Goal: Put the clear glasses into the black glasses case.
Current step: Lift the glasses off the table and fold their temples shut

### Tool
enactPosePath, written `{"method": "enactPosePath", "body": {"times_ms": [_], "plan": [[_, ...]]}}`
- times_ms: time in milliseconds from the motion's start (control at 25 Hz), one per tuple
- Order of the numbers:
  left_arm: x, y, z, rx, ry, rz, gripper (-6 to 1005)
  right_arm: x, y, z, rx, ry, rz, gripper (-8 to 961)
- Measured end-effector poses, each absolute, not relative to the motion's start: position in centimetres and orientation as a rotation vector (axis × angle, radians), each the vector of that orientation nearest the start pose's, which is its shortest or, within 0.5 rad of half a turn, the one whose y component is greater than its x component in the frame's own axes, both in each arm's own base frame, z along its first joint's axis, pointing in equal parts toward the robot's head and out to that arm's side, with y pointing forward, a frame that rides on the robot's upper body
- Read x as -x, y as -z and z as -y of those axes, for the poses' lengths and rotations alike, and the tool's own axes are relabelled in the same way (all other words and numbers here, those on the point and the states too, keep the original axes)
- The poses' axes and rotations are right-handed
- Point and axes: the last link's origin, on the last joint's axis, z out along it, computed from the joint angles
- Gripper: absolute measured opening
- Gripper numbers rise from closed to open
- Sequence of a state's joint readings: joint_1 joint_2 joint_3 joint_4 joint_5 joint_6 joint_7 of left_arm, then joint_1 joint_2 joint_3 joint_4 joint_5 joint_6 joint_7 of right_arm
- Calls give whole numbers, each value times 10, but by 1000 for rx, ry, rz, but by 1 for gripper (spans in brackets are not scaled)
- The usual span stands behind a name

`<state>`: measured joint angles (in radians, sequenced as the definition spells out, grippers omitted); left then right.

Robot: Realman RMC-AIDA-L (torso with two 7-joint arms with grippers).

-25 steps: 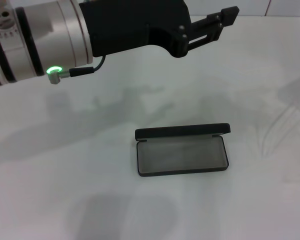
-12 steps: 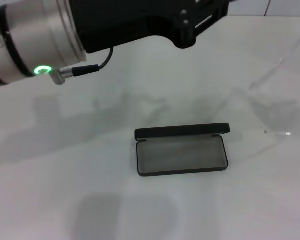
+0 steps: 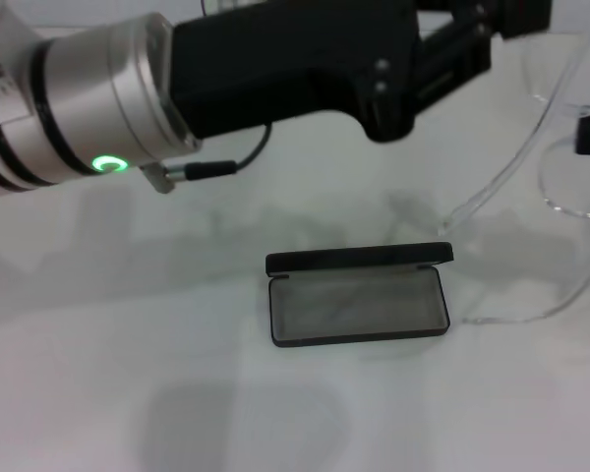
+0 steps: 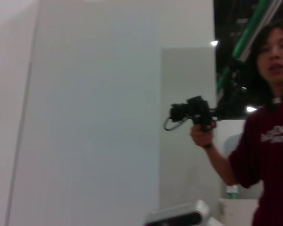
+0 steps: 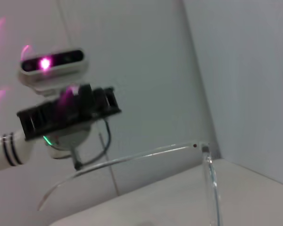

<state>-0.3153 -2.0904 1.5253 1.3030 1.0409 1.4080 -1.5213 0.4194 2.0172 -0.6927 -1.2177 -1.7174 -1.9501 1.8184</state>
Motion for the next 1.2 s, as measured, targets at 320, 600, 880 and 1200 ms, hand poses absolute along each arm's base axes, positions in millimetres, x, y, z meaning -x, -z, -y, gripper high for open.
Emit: {"method": "enactPosePath", "body": {"times_ms": [320,600,880,1200], "plan": [[80,0,-290,2752,1516,79,73,-187,-109,-311,2835,-945,-407,110],[85,7,-292,2746,1509,82,53,-182,-109,-313,2841,-974,-384,111],[89,11,-295,2736,1498,85,54,-180,-109,-313,2841,-986,-379,112],[92,14,-297,2732,1492,95,55,-177,-107,-312,2854,-1008,-361,113]]}}
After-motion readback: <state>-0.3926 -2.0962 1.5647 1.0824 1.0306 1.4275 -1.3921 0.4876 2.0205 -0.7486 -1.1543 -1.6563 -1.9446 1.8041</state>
